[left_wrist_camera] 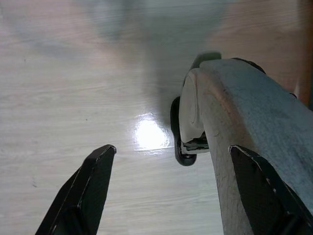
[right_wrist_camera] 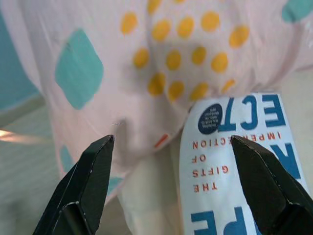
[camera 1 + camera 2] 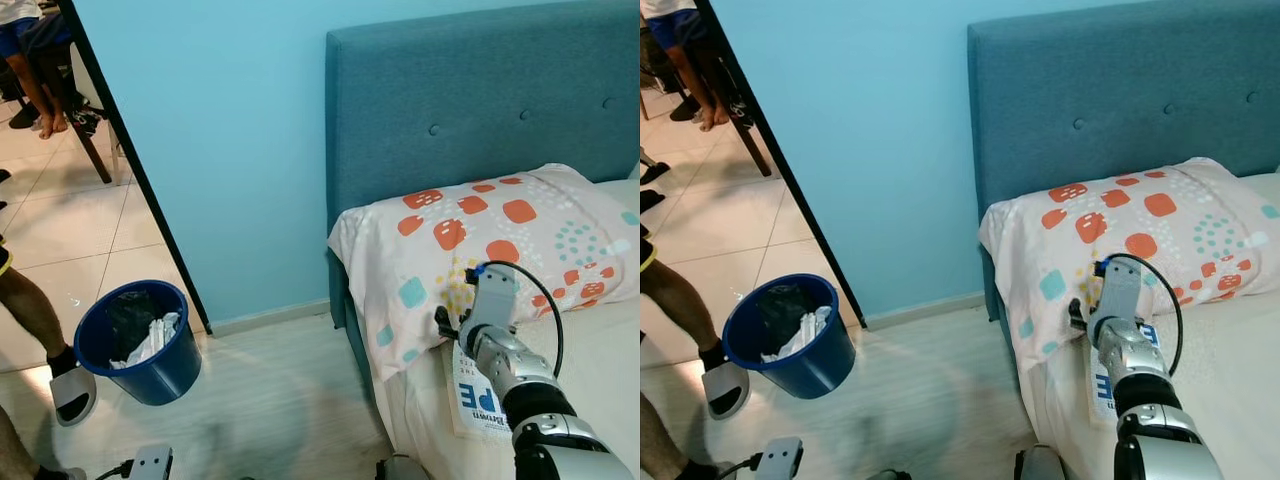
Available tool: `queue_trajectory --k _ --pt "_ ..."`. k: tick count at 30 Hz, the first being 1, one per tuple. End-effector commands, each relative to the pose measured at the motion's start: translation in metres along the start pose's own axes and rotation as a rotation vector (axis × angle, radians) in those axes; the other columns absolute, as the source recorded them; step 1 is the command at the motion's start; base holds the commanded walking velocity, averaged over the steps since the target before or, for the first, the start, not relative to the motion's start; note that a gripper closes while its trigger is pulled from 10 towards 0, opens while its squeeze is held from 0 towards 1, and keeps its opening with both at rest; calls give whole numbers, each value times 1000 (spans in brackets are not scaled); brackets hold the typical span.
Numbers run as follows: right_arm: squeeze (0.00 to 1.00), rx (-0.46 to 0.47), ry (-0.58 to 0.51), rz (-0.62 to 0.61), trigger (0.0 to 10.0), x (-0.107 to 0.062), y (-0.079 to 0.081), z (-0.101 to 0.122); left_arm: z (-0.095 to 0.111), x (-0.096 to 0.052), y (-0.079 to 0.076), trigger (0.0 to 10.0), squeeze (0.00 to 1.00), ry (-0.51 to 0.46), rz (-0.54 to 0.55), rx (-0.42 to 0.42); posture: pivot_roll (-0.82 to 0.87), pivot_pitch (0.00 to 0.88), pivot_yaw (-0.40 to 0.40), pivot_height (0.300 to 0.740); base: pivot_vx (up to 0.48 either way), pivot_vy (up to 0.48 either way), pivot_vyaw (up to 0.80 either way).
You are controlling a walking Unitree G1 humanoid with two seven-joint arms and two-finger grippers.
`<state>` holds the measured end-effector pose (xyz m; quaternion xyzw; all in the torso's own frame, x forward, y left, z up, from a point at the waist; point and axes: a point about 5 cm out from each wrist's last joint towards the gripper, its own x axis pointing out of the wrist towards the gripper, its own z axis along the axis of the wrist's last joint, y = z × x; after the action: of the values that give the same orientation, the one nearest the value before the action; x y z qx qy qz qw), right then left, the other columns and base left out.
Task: Clean up the room
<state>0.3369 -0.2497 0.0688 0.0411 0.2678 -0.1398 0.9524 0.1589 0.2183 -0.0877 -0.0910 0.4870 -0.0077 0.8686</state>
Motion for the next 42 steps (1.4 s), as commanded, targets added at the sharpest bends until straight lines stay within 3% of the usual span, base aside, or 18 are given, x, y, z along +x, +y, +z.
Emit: queue_trajectory --k 1,12,14,24,26,27,30,32,34,42 --pt "0 -14 20 -16 10000 0 0 -6 -14 -1 -2 10000 0 41 -3 -29 -127 109 25 606 0 0 0" --pt "0 -86 34 -14 10000 -1 -6 -20 -16 -2 -2 10000 0 18 17 -74 -139 121 22 606 0 0 -399" --pt "0 -159 68 -15 10000 -1 -2 -30 -18 -2 -2 10000 0 20 13 -71 -141 127 20 606 0 0 -306" --pt "0 -226 53 26 10000 -1 7 -37 -20 -2 -2 10000 0 25 9 -72 -135 151 16 606 0 0 0" --pt "0 -323 35 32 10000 -1 9 -39 -22 -3 -2 10000 0 29 10 -73 -123 182 15 606 0 0 0" --pt "0 -323 35 32 10000 -1 9 -39 -22 -3 -2 10000 0 29 10 -73 -123 182 15 606 0 0 0" --pt "0 -537 41 8 10000 0 9 -40 -26 -4 1 10000 0 37 15 -76 -107 216 12 606 0 0 0" --pt "0 -537 41 8 10000 0 9 -40 -26 -4 1 10000 0 37 15 -76 -107 216 12 606 0 0 0" --pt "0 -693 42 -26 10000 0 7 -38 -29 -6 3 10000 0 42 21 -79 -94 244 5 606 0 0 0" --pt "0 -890 19 -47 10000 1 11 -35 -38 -9 7 10000 0 51 29 -86 -78 282 -1 606 0 0 0"
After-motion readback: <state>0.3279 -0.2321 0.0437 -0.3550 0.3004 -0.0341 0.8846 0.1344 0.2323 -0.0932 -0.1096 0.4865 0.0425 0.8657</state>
